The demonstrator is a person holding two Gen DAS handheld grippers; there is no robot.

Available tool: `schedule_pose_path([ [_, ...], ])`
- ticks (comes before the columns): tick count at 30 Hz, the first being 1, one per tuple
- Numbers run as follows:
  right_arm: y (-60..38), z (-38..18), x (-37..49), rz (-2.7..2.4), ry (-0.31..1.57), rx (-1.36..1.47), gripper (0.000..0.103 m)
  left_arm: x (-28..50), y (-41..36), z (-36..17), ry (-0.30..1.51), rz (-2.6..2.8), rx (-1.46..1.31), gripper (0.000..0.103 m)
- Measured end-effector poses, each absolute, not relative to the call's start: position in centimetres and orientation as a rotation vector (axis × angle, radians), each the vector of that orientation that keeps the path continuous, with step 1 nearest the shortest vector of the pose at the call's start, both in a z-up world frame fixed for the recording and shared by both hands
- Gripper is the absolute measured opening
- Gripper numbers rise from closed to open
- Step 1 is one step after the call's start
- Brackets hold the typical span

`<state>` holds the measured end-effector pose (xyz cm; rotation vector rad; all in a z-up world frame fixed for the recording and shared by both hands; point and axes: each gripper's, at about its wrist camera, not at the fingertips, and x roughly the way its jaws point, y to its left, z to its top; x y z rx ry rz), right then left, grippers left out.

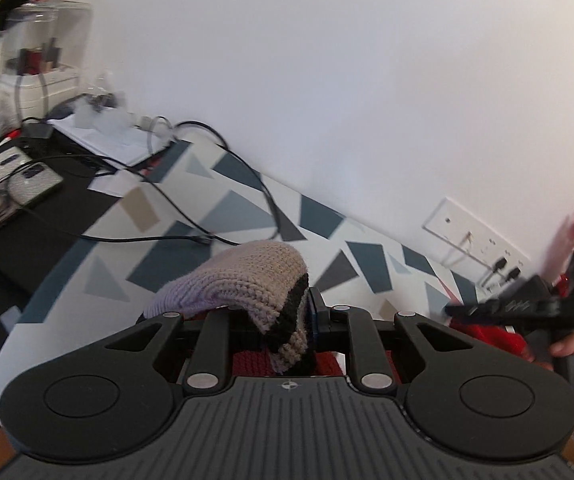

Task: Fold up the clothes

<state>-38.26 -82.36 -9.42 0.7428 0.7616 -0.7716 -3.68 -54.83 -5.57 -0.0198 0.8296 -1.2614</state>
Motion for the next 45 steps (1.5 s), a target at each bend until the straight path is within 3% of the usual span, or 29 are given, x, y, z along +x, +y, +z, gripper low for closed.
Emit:
schedule_pose_path([
  [8,-84.8,-16.0,-33.7,-0.709,1.018,0.913,0.067,-1.7,-52.6,-4.7,0.788,-1.223,-0.105,0.019],
  [10,-85.4,-17.1,-33.5,-0.691,1.057,0.958,0.058,-1.3,-52.4,-4.5,0.78,-1.224,-0.118,0.019],
  [12,-85.8,-17.7,-33.5,-0.702,1.077,0.987,0.035,-1.0,-52.4,-4.2,0.77,-1.226,-0.122,0.019],
  [13,-86.0,-17.0,-33.7,-0.69,1.059,0.986,0.029,-0.9,-52.4,-4.1,0.765,-1.228,-0.125,0.019],
  [14,-86.1,-16.4,-33.8,-0.678,1.041,0.984,0.014,-0.7,-52.5,-3.9,0.759,-1.229,-0.115,0.019],
  [20,-88.0,-9.6,-34.4,-0.632,0.858,0.904,0.002,1.3,-53.6,-1.5,0.672,-1.262,-0.095,0.018],
  [27,-91.4,1.5,-32.6,-0.717,0.554,0.668,0.002,5.4,-58.5,3.7,0.439,-1.243,-0.074,0.018],
  [32,-93.0,3.9,-28.2,-0.828,0.445,0.474,0.002,7.3,-64.7,5.7,0.279,-1.183,-0.017,0.017],
  [37,-95.8,2.6,-25.3,-0.961,0.316,0.353,0.002,8.7,-70.6,3.3,0.276,-1.07,0.049,0.019],
  [43,-99.2,-3.9,-23.2,-1.04,0.477,0.434,0.005,8.9,-76.1,-4.7,0.474,-1.063,0.294,0.023],
  [45,-99.6,-5.9,-22.8,-1.042,0.545,0.453,0.016,8.4,-76.8,-6.8,0.529,-1.057,0.363,0.026],
])
